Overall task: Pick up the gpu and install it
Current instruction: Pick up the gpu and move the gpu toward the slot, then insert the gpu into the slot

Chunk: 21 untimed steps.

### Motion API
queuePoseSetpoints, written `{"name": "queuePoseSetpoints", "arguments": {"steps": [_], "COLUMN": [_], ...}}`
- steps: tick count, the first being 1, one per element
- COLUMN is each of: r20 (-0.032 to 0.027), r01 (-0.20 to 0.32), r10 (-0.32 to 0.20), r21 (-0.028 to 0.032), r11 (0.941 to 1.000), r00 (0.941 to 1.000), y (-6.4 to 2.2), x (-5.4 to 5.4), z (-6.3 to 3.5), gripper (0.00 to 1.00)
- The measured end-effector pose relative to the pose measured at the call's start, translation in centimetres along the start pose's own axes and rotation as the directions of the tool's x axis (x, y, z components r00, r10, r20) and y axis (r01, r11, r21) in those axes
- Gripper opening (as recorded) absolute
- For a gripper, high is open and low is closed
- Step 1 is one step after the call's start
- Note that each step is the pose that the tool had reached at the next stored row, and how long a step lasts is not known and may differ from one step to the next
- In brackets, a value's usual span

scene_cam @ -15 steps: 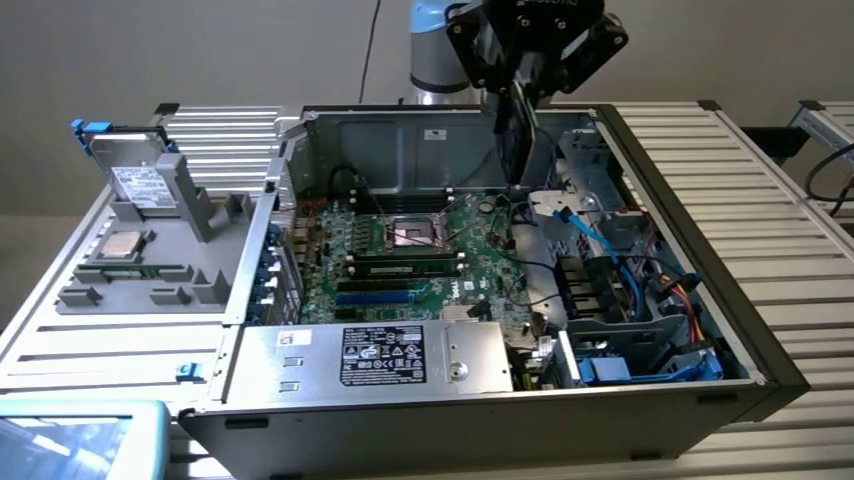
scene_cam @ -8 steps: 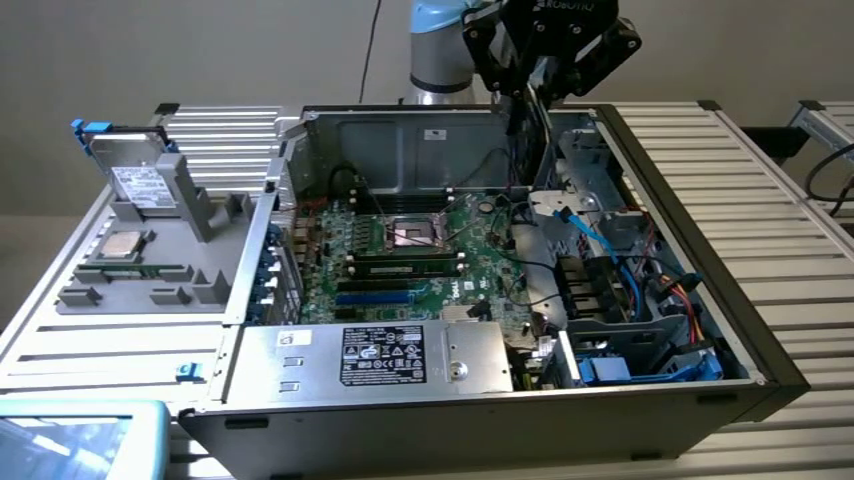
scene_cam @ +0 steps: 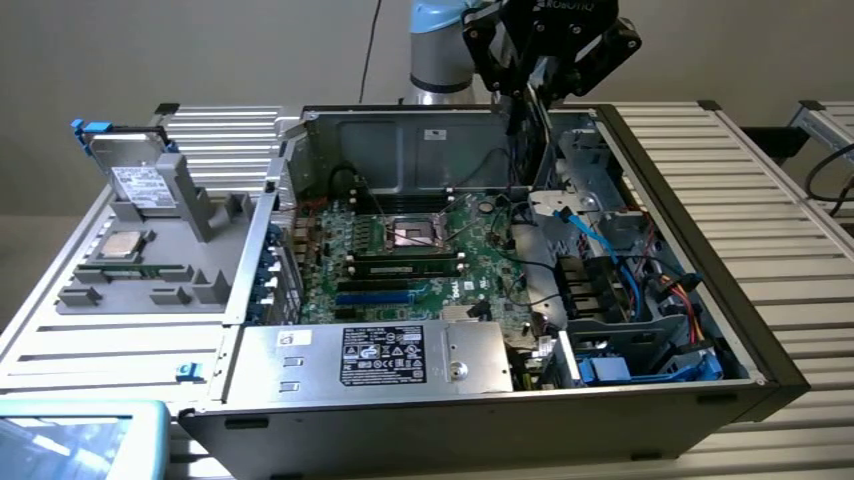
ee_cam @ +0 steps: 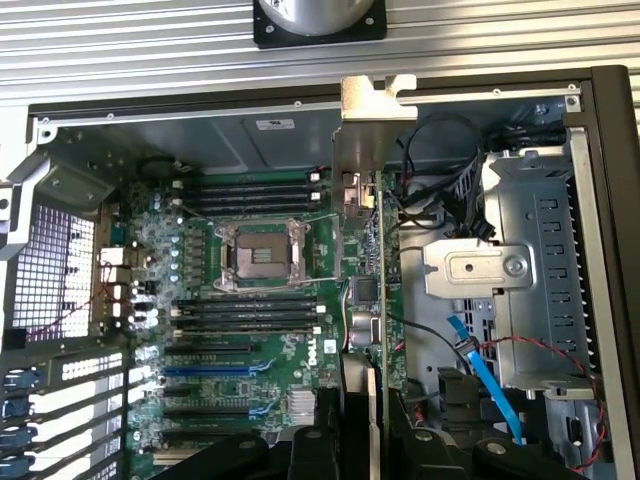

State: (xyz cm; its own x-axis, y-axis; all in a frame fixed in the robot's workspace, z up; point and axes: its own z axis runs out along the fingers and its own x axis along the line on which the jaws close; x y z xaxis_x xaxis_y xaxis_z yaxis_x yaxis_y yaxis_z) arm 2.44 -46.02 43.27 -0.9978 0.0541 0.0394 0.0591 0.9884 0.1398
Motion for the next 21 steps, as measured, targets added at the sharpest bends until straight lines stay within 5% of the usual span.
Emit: {"name": "queuePoseSetpoints", "arguments": {"steps": [7,12,17,21], "r20": [-0.001,-0.013,-0.0258,-0.0346], "r01": [0.006,0.091,0.181,0.25], "r10": [-0.006,-0.091,-0.18,-0.25], "r21": [0.0004,0.0029,0.0008,-0.0084], "r11": [1.0,0.9959,0.9836,0.9681], "r00": [1.0,0.9958,0.9832,0.9675], "y": [0.0,0.0,0.0,0.0], "x": [0.0,0.0,0.0,0.0], "z": [0.0,0.0,0.0,0.04], "gripper": [0.29,0.29,0.29,0.29]}}
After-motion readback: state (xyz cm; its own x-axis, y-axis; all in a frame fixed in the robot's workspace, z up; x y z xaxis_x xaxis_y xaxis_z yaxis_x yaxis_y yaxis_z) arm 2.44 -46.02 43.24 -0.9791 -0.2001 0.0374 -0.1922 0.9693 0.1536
